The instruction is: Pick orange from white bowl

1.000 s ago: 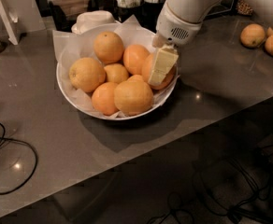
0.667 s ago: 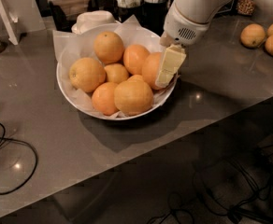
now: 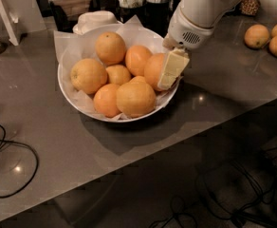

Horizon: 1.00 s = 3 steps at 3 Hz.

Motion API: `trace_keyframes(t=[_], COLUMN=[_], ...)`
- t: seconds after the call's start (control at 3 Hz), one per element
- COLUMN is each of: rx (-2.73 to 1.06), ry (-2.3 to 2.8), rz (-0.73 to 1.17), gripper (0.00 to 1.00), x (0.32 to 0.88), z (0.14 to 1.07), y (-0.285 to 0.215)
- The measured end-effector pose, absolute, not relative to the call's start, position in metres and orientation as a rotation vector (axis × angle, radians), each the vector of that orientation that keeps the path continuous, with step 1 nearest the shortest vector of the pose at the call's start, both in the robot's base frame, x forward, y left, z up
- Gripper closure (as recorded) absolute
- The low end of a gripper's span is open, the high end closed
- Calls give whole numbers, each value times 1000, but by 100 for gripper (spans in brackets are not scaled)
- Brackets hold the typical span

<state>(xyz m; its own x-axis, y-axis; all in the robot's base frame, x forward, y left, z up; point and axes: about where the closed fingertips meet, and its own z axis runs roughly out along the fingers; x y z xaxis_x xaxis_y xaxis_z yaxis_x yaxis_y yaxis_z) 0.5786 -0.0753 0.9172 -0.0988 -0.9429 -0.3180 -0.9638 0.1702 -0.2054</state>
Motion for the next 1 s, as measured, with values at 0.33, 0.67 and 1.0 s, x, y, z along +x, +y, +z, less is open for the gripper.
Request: trace_keyframes(t=[0.33, 0.67, 1.0], rx=[-1808, -1823, -1843], ry=[2074, 2054, 2043], rz=[67, 30, 11], gripper=[37, 37, 36], x=[577, 569, 563], z=[915, 908, 900], y=[-71, -56, -45])
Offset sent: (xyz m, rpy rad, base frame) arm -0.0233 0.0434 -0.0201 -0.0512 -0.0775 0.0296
